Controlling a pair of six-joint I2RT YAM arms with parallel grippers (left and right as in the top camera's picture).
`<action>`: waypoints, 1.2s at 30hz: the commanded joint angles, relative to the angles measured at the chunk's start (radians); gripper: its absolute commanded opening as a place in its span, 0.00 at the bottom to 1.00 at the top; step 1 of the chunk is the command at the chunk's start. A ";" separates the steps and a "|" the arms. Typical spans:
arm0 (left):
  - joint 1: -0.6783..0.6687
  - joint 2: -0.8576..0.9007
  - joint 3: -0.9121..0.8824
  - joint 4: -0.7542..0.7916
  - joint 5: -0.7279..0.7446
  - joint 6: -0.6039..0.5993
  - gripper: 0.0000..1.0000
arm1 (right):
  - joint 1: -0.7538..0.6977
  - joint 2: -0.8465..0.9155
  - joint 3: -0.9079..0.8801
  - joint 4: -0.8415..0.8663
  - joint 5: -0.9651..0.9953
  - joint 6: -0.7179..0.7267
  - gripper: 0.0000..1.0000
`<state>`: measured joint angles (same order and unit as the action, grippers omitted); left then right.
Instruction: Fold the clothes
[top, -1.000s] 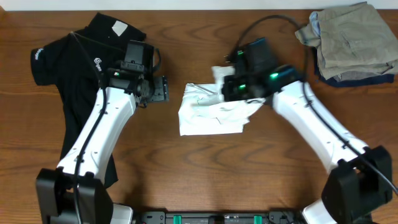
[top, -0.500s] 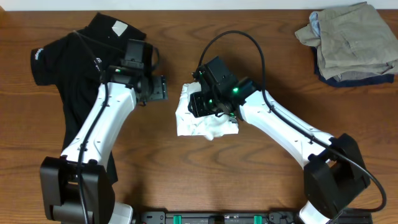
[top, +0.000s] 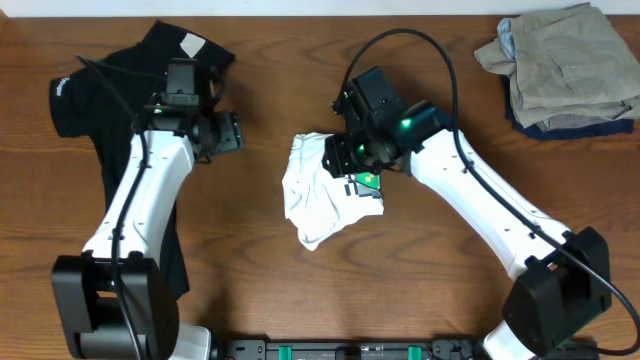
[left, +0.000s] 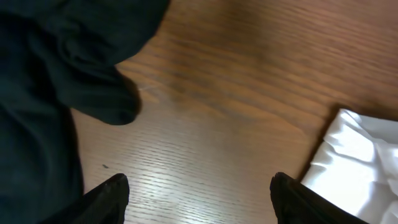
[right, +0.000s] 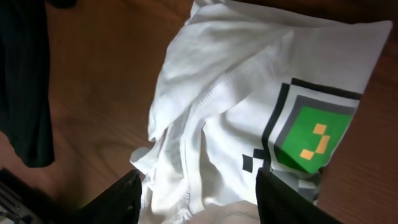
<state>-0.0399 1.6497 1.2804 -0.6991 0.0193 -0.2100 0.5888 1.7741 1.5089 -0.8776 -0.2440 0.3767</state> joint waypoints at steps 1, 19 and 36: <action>0.031 0.005 0.033 0.002 -0.005 -0.013 0.74 | 0.015 0.032 -0.009 0.019 0.039 -0.029 0.57; 0.052 0.005 0.035 -0.003 -0.005 -0.013 0.74 | 0.021 0.257 -0.010 0.252 0.026 0.151 0.36; 0.106 0.005 0.035 -0.002 -0.006 -0.013 0.74 | 0.152 0.257 -0.003 0.486 -0.067 0.167 0.01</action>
<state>0.0387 1.6497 1.2819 -0.7040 0.0193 -0.2131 0.6823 2.0167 1.4967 -0.3962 -0.2867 0.5346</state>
